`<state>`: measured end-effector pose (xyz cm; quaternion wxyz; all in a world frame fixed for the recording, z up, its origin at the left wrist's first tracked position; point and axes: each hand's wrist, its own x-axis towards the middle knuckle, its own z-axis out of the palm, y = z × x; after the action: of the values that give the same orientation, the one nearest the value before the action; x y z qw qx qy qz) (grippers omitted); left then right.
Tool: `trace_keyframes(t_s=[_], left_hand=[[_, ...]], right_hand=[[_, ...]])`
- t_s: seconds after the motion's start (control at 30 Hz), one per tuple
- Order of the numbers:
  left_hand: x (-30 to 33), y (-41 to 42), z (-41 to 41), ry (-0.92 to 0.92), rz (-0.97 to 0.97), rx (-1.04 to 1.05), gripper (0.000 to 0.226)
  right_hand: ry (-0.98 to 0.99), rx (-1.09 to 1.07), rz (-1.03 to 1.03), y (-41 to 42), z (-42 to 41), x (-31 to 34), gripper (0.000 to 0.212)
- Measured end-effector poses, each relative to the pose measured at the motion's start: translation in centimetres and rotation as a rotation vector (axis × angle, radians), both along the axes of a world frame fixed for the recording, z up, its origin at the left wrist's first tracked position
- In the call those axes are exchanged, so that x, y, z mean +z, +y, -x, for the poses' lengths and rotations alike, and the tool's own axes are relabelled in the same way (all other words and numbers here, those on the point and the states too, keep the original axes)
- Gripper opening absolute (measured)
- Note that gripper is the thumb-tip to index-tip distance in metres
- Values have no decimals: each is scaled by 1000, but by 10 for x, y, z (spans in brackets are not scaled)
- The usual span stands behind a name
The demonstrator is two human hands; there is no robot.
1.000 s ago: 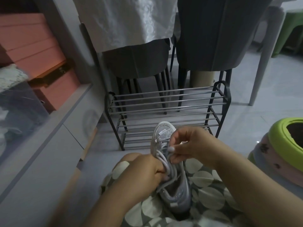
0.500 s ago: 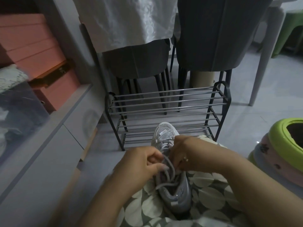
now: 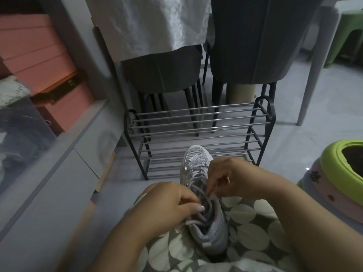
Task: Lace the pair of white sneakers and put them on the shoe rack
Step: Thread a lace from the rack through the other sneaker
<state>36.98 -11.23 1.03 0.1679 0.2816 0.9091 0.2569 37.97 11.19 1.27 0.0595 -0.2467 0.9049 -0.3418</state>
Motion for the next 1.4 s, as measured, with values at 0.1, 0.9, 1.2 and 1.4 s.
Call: trace_keyframes(t_s=[0.1,0.9,1.2,1.4], left_hand=[[-1,-8,3,-32,42,-40,27],[6,11,-1,-41,59,115,15],[-1,22,-2,41,31,142,11],[-7,18,8,136,-145,387,33]], right_hand=[[-42,-58,98,1,1,-1,15],[-119,-278,449,0,3,-2,11],[-122,-311,412,0,3,-2,12],[-151,-297,222,-6,3,-4,13]])
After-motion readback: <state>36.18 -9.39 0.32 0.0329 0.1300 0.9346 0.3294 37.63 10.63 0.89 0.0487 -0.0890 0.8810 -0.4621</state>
